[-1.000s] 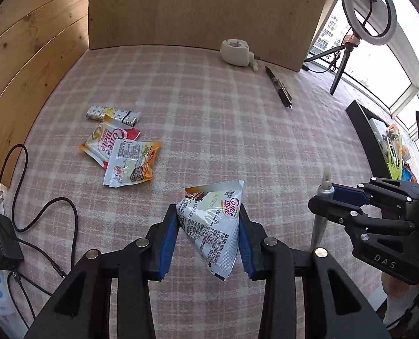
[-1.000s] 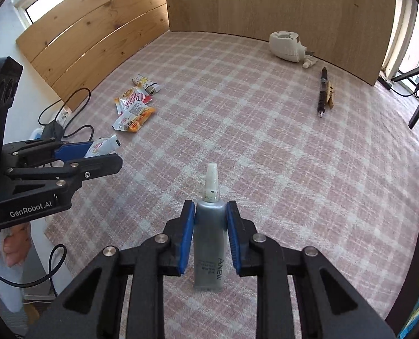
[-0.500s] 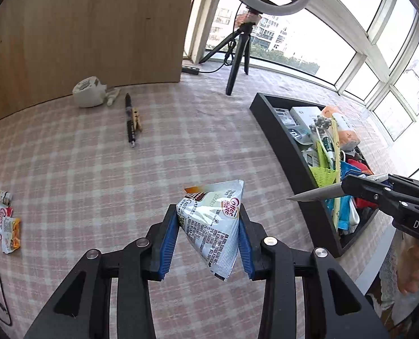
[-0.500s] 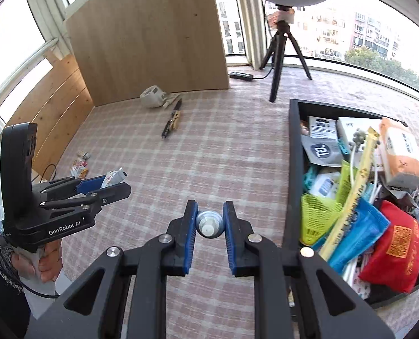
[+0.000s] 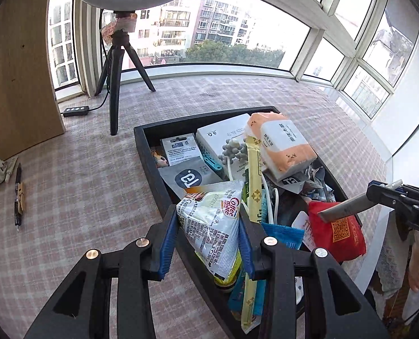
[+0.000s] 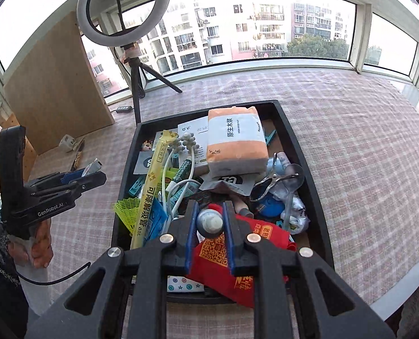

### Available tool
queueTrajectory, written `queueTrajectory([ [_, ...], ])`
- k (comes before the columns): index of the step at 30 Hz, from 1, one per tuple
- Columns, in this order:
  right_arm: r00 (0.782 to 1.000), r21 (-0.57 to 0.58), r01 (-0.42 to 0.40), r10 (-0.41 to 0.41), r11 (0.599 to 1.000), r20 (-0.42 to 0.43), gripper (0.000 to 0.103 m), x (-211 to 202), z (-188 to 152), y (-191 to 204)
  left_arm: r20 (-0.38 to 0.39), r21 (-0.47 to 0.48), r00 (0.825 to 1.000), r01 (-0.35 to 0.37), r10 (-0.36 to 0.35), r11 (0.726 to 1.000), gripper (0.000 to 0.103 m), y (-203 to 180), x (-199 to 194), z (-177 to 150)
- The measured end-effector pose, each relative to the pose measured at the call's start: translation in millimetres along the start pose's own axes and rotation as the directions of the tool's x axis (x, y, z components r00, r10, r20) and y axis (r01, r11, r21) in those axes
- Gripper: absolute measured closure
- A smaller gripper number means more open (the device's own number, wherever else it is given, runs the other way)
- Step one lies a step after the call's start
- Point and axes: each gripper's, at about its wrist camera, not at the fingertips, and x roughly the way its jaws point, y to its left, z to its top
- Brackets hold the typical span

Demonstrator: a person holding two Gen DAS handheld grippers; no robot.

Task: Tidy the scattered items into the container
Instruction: 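Carry the tube and sachet to the black tray and release both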

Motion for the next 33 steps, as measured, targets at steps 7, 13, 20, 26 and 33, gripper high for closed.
queueTrajectory([
  [7,1.0,0.035,-0.016,0.016,0.999,-0.006,0.086,10,16,-31,-0.006,0.024,0.999,-0.048,0.048,0.999,0.066,-21,33,31],
  [13,0.999,0.02,-0.034,0.034,0.999,-0.018,0.069,29,38,-30,-0.018,-0.031,0.998,-0.055,0.055,0.998,0.037,-16,49,51],
  [20,0.998,0.021,0.023,-0.024,1.0,0.054,0.043,21,48,-27,-0.005,-0.018,0.995,-0.103,0.103,0.994,0.036,-8,40,48],
  [26,0.997,0.012,0.017,-0.018,1.0,0.07,0.04,19,50,-20,0.001,-0.056,0.995,-0.099,0.099,0.994,0.036,8,20,35],
  [33,0.996,-0.004,-0.026,0.026,1.0,0.081,0.04,13,52,-1,0.023,-0.105,0.991,-0.13,0.133,0.986,0.036,38,-16,11],
])
